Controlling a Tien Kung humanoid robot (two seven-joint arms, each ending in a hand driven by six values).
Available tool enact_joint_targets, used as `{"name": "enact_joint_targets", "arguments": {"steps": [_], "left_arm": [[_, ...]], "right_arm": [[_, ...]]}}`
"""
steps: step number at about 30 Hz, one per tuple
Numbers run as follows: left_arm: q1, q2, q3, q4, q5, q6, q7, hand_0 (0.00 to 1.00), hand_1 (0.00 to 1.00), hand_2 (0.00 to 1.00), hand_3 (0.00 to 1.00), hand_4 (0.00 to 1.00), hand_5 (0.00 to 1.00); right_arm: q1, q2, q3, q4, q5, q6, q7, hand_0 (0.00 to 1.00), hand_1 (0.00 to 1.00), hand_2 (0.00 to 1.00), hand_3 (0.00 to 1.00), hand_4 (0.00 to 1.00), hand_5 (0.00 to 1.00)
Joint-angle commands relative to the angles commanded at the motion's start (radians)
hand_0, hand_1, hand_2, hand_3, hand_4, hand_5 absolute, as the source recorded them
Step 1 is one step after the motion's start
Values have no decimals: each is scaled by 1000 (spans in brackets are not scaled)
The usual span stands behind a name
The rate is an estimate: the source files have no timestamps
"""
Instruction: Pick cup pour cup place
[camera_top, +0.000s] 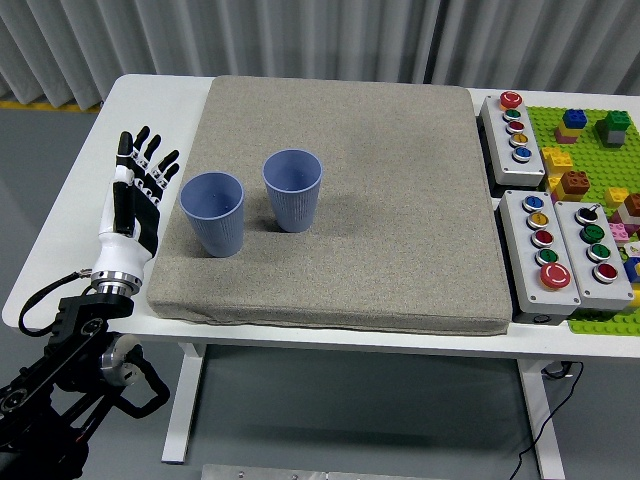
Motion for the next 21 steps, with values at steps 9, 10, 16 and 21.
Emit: {"name": "enact_joint_targets", "arguments": {"steps": [9, 10, 16, 21], "left_arm": [[4, 0, -8, -12, 6, -3, 4, 870, 864, 998, 983, 906, 998], [3, 0, -8, -13, 6, -3, 4, 870, 864, 998, 983, 906, 998], [3, 2, -6, -16, 12, -2, 7, 869, 864, 998, 983, 905, 998], [1, 2, -5, -19, 17, -2, 8, 869, 863, 998, 982, 902, 998]], "right_arm": [[-2, 2, -5, 0, 19, -11, -3, 646, 632, 535, 539, 2, 2], [-2, 1, -5, 0, 20, -11, -2, 646, 632, 535, 539, 2, 2], [0, -1, -7, 0, 23, -11, -2, 646, 632, 535, 539, 2, 2], [-1, 0, -9, 1, 25, -12, -3, 646, 632, 535, 540, 2, 2]]}}
